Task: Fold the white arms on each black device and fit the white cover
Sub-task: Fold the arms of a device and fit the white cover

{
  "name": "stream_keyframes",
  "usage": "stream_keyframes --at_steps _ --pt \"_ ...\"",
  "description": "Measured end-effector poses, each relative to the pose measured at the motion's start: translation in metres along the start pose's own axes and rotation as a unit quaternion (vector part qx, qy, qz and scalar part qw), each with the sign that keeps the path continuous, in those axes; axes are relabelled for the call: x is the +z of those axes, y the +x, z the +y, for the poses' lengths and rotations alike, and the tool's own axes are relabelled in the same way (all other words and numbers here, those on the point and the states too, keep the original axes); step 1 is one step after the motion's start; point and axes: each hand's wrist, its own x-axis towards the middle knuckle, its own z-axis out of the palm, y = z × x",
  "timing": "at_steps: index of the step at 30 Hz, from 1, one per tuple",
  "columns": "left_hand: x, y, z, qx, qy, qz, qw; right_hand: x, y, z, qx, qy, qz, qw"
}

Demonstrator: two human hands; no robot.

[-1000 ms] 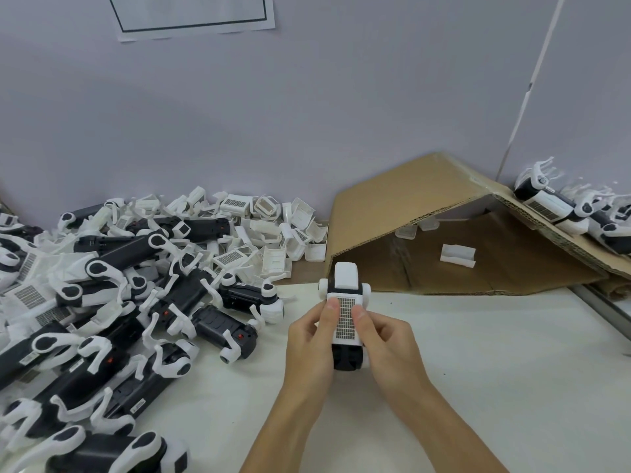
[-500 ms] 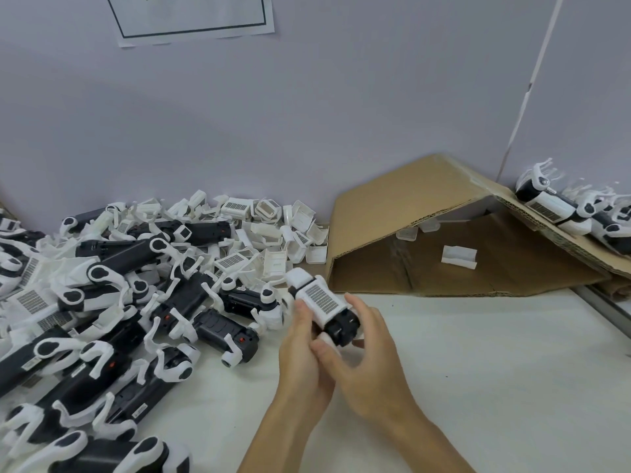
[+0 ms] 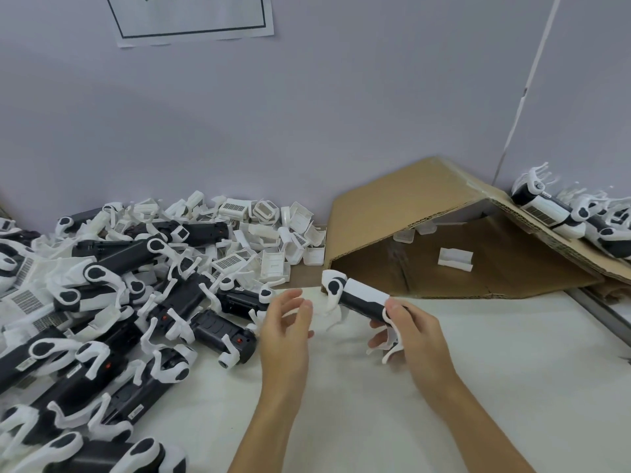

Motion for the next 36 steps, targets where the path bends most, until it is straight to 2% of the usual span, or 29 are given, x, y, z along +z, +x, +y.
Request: stream_keyframes --at_steps 3,6,9,11,13,16,19,22,25,26,28,30,31,34,36 --pt "0.003 -0.003 0.0 -0.013 -0.011 -0.048 0.999 0.003 -0.002 0.002 -0.01 -0.026 -0.028 0.999" --pt "0.003 -0.004 0.002 -0.011 -0.017 -0.064 0.998 0.004 -0.002 0.005 -0.032 -0.036 -0.054 0.997" --pt "0.002 -0.004 0.005 -0.019 -0.055 -0.056 0.997 0.0 -0.003 0.009 -0.109 -0.05 -0.087 0.989" --pt "0.001 -0.004 0.007 -0.033 -0.077 -0.061 0.995 0.001 -0.005 0.008 -0.192 -0.106 -0.103 0.97" --pt "0.0 -0.004 0.006 -0.044 -0.091 -0.065 0.993 0.004 -0.006 0.008 -0.287 -0.178 -0.103 0.936" --pt "-0.003 -0.002 0.006 -0.051 -0.14 -0.074 0.986 0.01 -0.006 0.013 -0.336 -0.239 -0.098 0.906" --pt "-0.004 0.0 0.005 -0.031 -0.14 -0.062 0.988 0.011 -0.006 0.017 -0.299 -0.274 -0.091 0.909" --pt "-0.006 0.002 0.003 -0.02 -0.126 -0.038 0.991 0.01 -0.005 0.021 -0.304 -0.313 -0.089 0.895" --pt "-0.007 0.005 -0.004 -0.03 -0.101 -0.044 0.993 0.012 -0.005 0.023 -0.253 -0.289 -0.071 0.921" --pt "-0.006 0.003 -0.005 -0.021 -0.079 -0.039 0.996 0.015 -0.006 0.022 -0.228 -0.27 -0.06 0.934" --pt "-0.004 -0.001 -0.009 0.062 0.029 -0.02 0.997 0.022 -0.007 0.02 -0.183 -0.234 -0.045 0.954" --pt "-0.003 -0.008 -0.01 0.189 0.179 -0.004 0.966 0.029 -0.007 0.015 -0.125 -0.177 -0.023 0.976" --pt "-0.002 -0.011 -0.01 0.23 0.211 -0.002 0.95 0.031 -0.007 0.012 -0.077 -0.134 -0.019 0.988" --pt "-0.003 -0.01 -0.007 0.277 0.173 0.046 0.944 0.036 0.001 -0.007 0.088 0.004 -0.046 0.995" --pt "-0.004 -0.008 -0.007 0.288 0.122 0.091 0.946 0.04 0.013 -0.035 0.137 0.122 -0.073 0.98"
